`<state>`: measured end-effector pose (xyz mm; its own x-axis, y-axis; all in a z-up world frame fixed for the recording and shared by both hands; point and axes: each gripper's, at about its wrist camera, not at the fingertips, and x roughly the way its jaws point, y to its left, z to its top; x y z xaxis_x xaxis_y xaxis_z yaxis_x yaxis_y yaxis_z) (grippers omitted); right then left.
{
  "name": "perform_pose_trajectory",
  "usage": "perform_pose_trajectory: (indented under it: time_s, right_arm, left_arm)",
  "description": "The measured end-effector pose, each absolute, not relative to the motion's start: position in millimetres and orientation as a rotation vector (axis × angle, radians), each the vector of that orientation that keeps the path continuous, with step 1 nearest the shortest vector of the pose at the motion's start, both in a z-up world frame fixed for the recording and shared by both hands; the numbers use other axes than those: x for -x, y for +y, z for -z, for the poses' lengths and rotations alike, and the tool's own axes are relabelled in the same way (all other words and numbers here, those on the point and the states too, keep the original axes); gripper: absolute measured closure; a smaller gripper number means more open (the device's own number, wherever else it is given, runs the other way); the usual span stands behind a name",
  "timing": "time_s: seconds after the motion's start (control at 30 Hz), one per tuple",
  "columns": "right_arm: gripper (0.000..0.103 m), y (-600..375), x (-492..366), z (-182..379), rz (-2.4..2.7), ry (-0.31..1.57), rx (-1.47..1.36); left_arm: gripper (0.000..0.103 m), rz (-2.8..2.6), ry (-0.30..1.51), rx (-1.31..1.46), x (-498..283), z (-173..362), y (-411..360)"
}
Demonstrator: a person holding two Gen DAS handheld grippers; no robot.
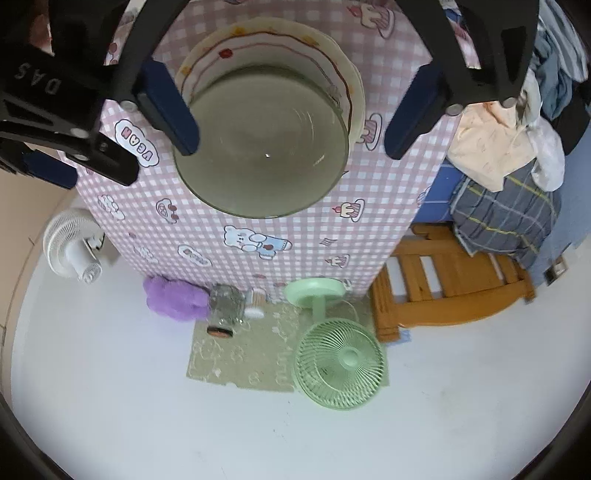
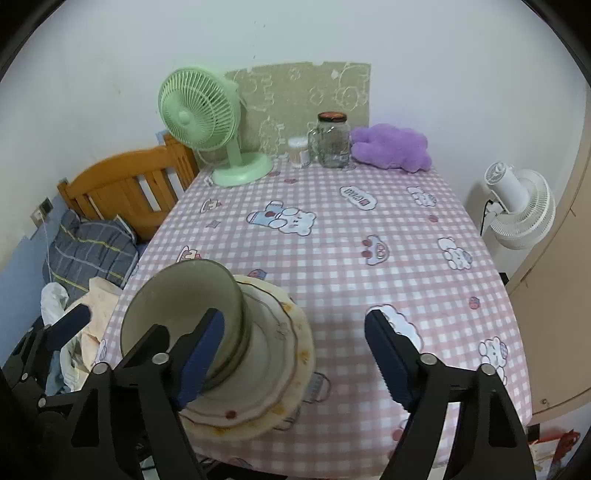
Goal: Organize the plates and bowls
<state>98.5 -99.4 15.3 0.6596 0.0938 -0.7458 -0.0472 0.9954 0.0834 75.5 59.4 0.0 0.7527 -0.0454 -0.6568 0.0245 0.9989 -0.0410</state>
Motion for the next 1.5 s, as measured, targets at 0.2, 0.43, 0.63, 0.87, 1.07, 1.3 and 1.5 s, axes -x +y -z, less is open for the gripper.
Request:
perform_pose_trajectory:
  time_s: [0.2,0.43,0.63,0.87,1.07,1.3,1.5]
  right_arm:
    - [0.016,-124.4,-59.0,-10.6,-0.041,0.777,-0.037]
    - [0.016,-153.8,-18.1,9.6,0.024,0.709,-0.028]
    - [0.016,-163.7,6.7,23.2,0.015,0.667,-0.009]
    - [0.016,-173.5,18.7,32.7,0.029,0.631,-0.011]
    - [0.016,-174.7,22.7,37.2,0.023,0.615,-0.009]
    - [0.016,-172.8,22.7,36.7,0.019,0.602,-0.005]
    - [0.016,-171.4,21.3,36.0,0.02,0.597,0.0]
  left_arm:
    - [0.0,0.028,0.69,0.035,-40.9,12.2,49.2]
    - [0.0,0.036,0.676,0.067,-9.4,28.3,39.5]
    - [0.0,0.064,0.638,0.055,5.9,36.7,22.7]
    - [0.0,0.073,0.615,0.064,13.8,44.4,12.7]
    - [0.0,0.063,0.6,0.056,16.8,45.5,12.3]
    - [0.0,0.055,0.59,0.056,15.5,44.1,14.5]
    - [0.0,0.052,0.585,0.061,13.6,43.9,15.3]
